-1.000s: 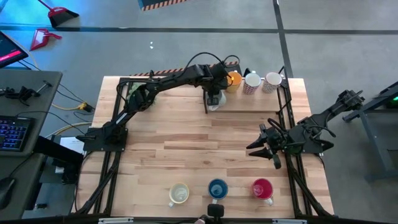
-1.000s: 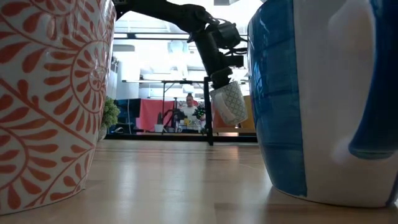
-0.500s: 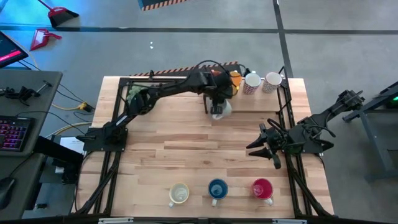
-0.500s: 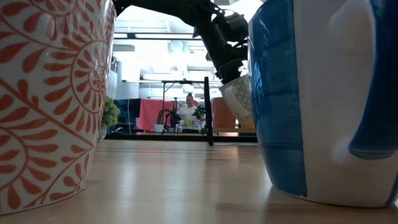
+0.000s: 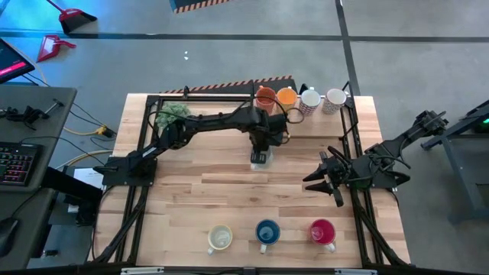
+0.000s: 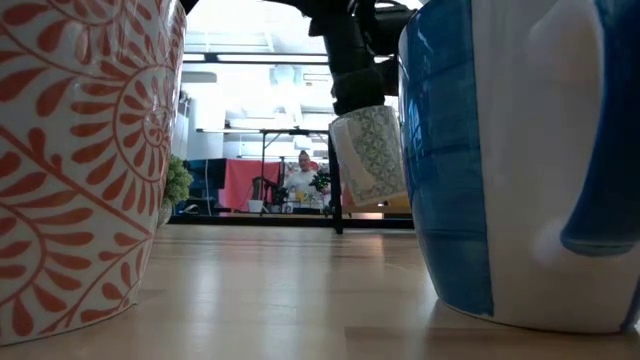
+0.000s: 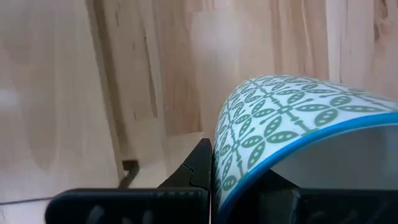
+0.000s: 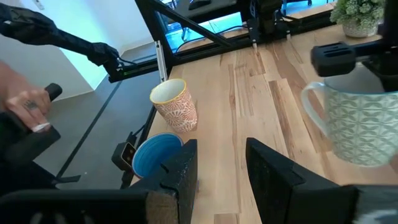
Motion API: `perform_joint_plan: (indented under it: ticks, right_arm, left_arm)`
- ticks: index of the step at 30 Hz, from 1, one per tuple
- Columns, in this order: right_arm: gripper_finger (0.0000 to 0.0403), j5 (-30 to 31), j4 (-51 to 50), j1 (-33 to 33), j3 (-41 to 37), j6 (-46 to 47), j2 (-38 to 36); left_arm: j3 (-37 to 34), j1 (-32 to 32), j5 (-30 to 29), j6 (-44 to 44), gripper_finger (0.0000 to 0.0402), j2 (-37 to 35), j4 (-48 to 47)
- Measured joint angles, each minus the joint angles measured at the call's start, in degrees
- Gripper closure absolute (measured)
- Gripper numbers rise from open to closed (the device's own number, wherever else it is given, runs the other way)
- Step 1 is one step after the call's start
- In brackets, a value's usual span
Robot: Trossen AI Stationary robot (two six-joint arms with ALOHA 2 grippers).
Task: Place coffee mugs
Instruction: Put the green patterned mug on the shelf
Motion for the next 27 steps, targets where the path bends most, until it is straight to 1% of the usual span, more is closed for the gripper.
perform_joint_plan:
  ticks: [12,17,20,22,27]
  right_arm:
    - [0.0284,0.0,0.0,0.0,0.0,-0.1,0.0]
    - [0.0284,0.3,0.0,0.0,0.0,-0.1,0.0]
    - [0.0284,0.4,0.0,0.0,0.0,-0.1,0.0]
    - [0.0284,0.4,0.0,0.0,0.0,-0.1,0.0]
    - [0.0284,0.7,0.0,0.0,0.0,-0.1,-0.1]
  left_arm:
    - [0.0,-0.8,-0.7,-2.0,0.0394,0.0,-0.3]
    - [0.0,-0.9,-0.2,-5.6,0.0394,0.5,0.0]
    - [-0.1,-1.3,-0.1,-5.0,0.0394,1.1,-0.6]
    - [0.0,-1.9,0.0,-2.4,0.0394,1.4,-0.5]
    - [-0.1,-2.9,0.4,-3.7,0.0394,2.0,0.1]
